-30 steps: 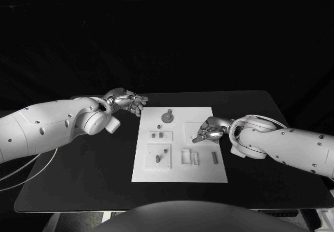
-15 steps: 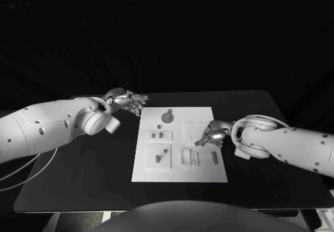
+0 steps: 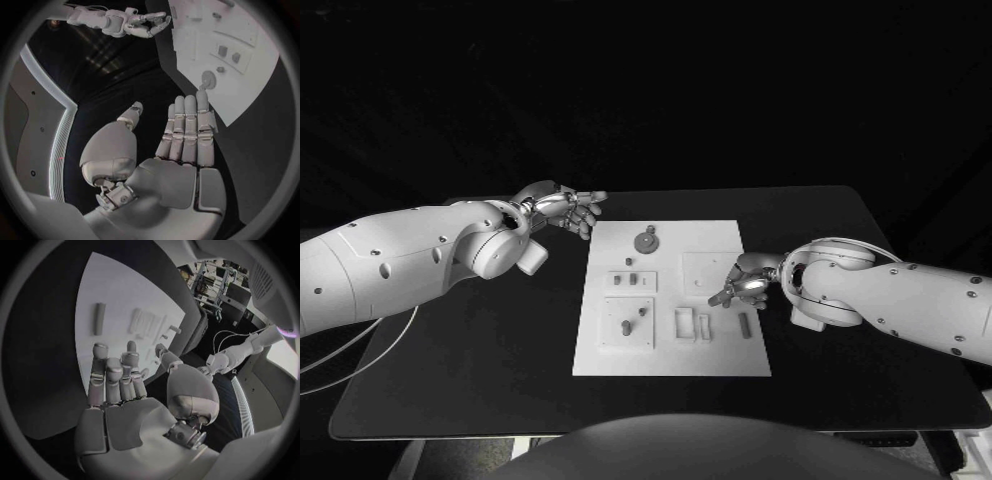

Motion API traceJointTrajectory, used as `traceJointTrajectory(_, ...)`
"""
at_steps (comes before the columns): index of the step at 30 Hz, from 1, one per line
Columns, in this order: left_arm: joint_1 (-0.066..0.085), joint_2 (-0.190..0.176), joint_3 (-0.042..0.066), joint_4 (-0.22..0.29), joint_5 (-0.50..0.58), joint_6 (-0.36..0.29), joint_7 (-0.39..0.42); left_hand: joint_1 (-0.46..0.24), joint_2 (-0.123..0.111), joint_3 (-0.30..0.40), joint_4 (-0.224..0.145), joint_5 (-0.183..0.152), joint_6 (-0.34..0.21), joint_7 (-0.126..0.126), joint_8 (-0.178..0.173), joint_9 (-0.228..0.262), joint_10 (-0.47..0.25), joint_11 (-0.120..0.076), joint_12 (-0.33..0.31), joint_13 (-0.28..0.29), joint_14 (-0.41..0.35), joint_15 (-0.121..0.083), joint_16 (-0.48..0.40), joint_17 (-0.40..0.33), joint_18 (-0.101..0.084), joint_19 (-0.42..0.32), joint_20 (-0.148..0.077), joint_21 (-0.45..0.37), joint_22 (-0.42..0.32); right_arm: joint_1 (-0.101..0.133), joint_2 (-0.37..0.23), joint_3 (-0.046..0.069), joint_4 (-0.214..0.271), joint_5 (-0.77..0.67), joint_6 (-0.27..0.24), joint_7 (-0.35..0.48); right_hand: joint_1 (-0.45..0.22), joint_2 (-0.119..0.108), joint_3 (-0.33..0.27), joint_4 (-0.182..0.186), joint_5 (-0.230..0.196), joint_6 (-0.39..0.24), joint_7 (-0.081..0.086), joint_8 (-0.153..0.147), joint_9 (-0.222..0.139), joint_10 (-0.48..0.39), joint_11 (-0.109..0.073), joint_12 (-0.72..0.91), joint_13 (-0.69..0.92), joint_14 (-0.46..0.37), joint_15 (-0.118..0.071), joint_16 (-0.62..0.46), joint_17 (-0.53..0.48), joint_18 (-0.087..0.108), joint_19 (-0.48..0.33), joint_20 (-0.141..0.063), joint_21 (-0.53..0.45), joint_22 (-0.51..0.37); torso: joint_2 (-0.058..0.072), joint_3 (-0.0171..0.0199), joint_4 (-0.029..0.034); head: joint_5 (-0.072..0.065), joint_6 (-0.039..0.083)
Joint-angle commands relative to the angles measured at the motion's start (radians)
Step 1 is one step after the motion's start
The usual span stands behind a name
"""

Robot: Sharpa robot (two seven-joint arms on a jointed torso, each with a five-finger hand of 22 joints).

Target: Assemble the parts on the task board

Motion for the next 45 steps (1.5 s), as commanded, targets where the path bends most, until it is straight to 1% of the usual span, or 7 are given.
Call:
traceJointTrajectory(1, 0.001, 0.001, 0.001, 0.001, -0.002, -0.005, 0.017, -0.007, 0.0, 0.001, 0.009, -0.004, -0.005, -0.002, 0.006, -0.001, 0.0, -0.007, -0.006, -0.001, -0.004, -0.005, 0.005, -0.002, 0.02, 0.006, -0.001, -0.007, -0.001, 0.0, -0.001, 0.0, 0.002, 0.0, 0.027, -0.013, -0.003, 0.005, 0.002, 0.006, 0.006, 0.008, 0.0, 0.003, 0.002, 0.005, -0.004, -0.006, -0.001, 0.0, -0.01, 0.0, -0.001, 0.013, 0.002, -0.008, -0.003, 0.002, 0.0, -0.0003, 0.0003, -0.001, 0.0)
traceJointTrajectory(9, 0.001, 0.002, 0.001, 0.001, -0.002, -0.005, 0.017, 0.0, -0.004, 0.002, 0.024, -0.004, -0.006, -0.002, 0.007, -0.002, 0.001, -0.007, -0.006, 0.0, -0.004, -0.005, 0.006, -0.002, 0.02, 0.007, -0.001, -0.009, -0.002, 0.0, -0.002, 0.001, 0.002, 0.0, -0.002, -0.007, -0.008, 0.004, 0.0, 0.009, 0.005, 0.009, -0.001, 0.003, 0.002, 0.007, -0.004, -0.007, -0.001, 0.002, -0.011, 0.0, -0.001, 0.013, 0.003, -0.009, -0.003, 0.003, 0.0, -0.0004, -0.0002, -0.001, 0.003)
traceJointTrajectory(18, 0.001, 0.004, 0.001, -0.002, -0.001, -0.01, 0.02, 0.012, -0.009, -0.001, 0.05, -0.004, -0.006, -0.002, 0.009, -0.003, 0.001, -0.008, -0.007, 0.001, -0.005, -0.005, 0.007, -0.002, 0.021, 0.008, -0.001, -0.011, -0.002, 0.014, -0.012, 0.041, 0.008, 0.046, -0.099, 0.062, -0.003, -0.002, 0.007, 0.005, 0.008, -0.001, 0.001, -0.006, -0.001, 0.013, -0.003, -0.008, -0.002, 0.008, -0.013, -0.001, -0.002, 0.013, 0.009, -0.014, -0.001, 0.003, 0.0, -0.0002, -0.0007, -0.002, 0.01)
traceJointTrajectory(27, 0.001, 0.007, 0.001, -0.009, 0.003, -0.012, 0.024, 0.034, -0.01, -0.012, 0.072, -0.004, -0.007, -0.002, 0.012, -0.005, 0.001, -0.007, -0.007, 0.002, -0.006, -0.005, 0.008, -0.002, 0.02, 0.009, -0.001, -0.014, 0.0, 0.05, -0.018, 0.049, -0.026, 0.075, -0.093, 0.092, 0.005, -0.005, 0.011, -0.007, 0.013, -0.015, 0.006, -0.015, -0.004, 0.013, 0.002, -0.01, -0.002, 0.009, -0.011, -0.004, -0.004, 0.013, 0.011, -0.015, -0.003, 0.002, -0.001, -0.0012, -0.0002, -0.008, 0.021)
traceJointTrajectory(34, 0.001, 0.008, 0.001, -0.01, 0.003, -0.012, 0.024, 0.113, -0.007, -0.077, 0.164, -0.005, -0.01, -0.002, 0.017, -0.009, 0.001, -0.008, -0.009, 0.005, -0.007, -0.006, 0.011, -0.004, 0.02, 0.011, -0.002, -0.02, 0.004, 0.052, -0.014, 0.05, -0.022, 0.077, -0.065, 0.084, 0.01, -0.002, 0.013, -0.013, 0.014, -0.015, 0.007, -0.016, -0.003, 0.013, 0.003, -0.011, -0.001, 0.01, -0.01, -0.005, -0.004, 0.013, 0.011, -0.015, -0.003, 0.002, 0.0, -0.0005, 0.0007, -0.008, 0.022)
traceJointTrajectory(38, 0.001, 0.007, 0.001, -0.01, 0.003, -0.013, 0.024, 0.273, 0.006, -0.209, 0.347, -0.01, -0.011, -0.002, 0.024, -0.015, 0.002, -0.009, -0.009, 0.008, -0.006, -0.007, 0.015, -0.007, 0.021, 0.015, -0.004, -0.024, 0.013, 0.052, -0.014, 0.05, -0.014, 0.062, -0.05, 0.057, 0.011, -0.001, 0.013, -0.015, 0.015, -0.013, 0.007, -0.015, -0.003, 0.013, 0.003, -0.011, -0.001, 0.01, -0.01, -0.005, -0.004, 0.013, 0.011, -0.015, -0.003, 0.002, 0.0, -0.0004, 0.0009, -0.009, 0.021)
traceJointTrajectory(45, 0.001, 0.007, 0.001, -0.009, 0.003, -0.015, 0.025, 0.304, 0.038, -0.306, 0.347, -0.005, -0.01, -0.002, 0.027, -0.021, 0.004, -0.009, -0.01, 0.008, -0.004, -0.007, 0.015, -0.012, 0.019, 0.021, -0.003, -0.028, 0.015, 0.052, -0.015, 0.05, -0.015, 0.058, -0.047, 0.038, 0.011, -0.001, 0.013, -0.016, 0.015, -0.012, 0.007, -0.014, -0.003, 0.013, 0.003, -0.011, -0.001, 0.01, -0.009, -0.005, -0.003, 0.013, 0.011, -0.015, -0.003, 0.002, 0.0, -0.0003, -0.0001, -0.009, 0.019)
